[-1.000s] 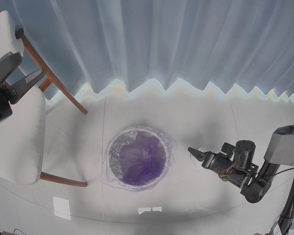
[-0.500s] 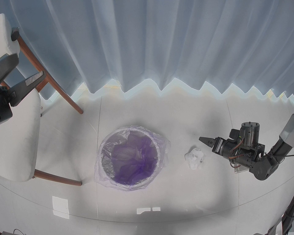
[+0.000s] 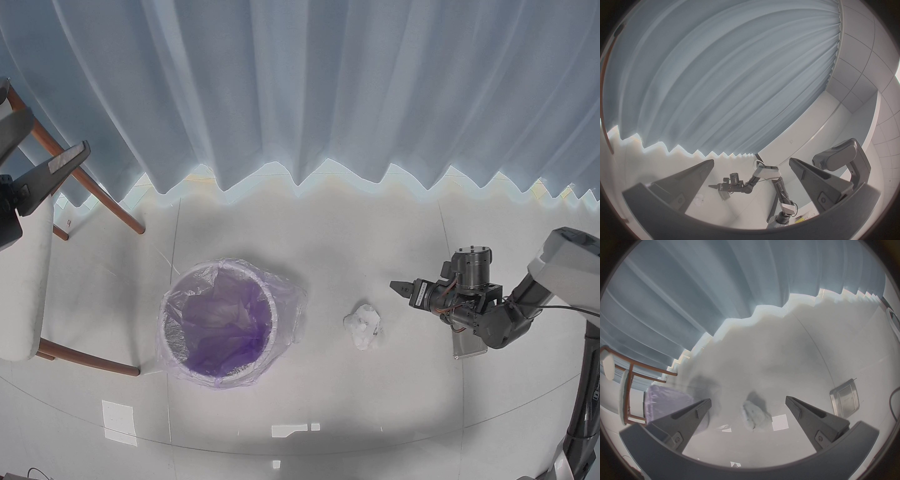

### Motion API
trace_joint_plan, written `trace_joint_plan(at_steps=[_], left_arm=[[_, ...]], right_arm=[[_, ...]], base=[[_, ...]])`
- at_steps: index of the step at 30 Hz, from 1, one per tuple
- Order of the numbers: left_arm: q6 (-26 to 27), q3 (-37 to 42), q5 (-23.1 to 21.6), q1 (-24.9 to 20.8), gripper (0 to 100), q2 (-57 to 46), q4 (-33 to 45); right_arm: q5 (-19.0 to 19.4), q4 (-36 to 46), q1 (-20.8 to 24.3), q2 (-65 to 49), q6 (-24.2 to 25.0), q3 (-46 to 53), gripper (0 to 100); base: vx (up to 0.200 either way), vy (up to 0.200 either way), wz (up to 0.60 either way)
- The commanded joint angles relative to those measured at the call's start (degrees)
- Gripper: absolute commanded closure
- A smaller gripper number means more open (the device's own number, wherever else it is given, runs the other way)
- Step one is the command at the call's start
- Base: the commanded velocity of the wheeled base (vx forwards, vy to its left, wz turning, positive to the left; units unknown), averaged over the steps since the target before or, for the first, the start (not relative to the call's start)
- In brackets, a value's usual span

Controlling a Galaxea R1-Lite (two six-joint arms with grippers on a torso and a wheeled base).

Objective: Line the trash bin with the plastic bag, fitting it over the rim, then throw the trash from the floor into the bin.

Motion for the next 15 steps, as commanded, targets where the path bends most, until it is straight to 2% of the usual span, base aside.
trace_joint_plan(at_steps=[1, 10, 15], left_arm=[[0.1, -0.3, 0.2, 1.0, 0, -0.3, -0.1], [0.1, 0.1, 0.1, 1.0, 0, -0.3, -0.1], [0.1, 0.1, 0.0, 1.0, 0, -0.3, -0.1]], right_arm=[[-0.6, 0.6, 0.5, 14.3, -1.0, -9.6, 0], [-1.8, 0.6, 6.0, 22.8, -1.2, -15.5, 0], [-2.0, 2.4, 6.2, 23.3, -1.0, -17.5, 0]], base=[[0.000, 0.000, 0.00], [0.000, 0.000, 0.00], [0.000, 0.000, 0.00]])
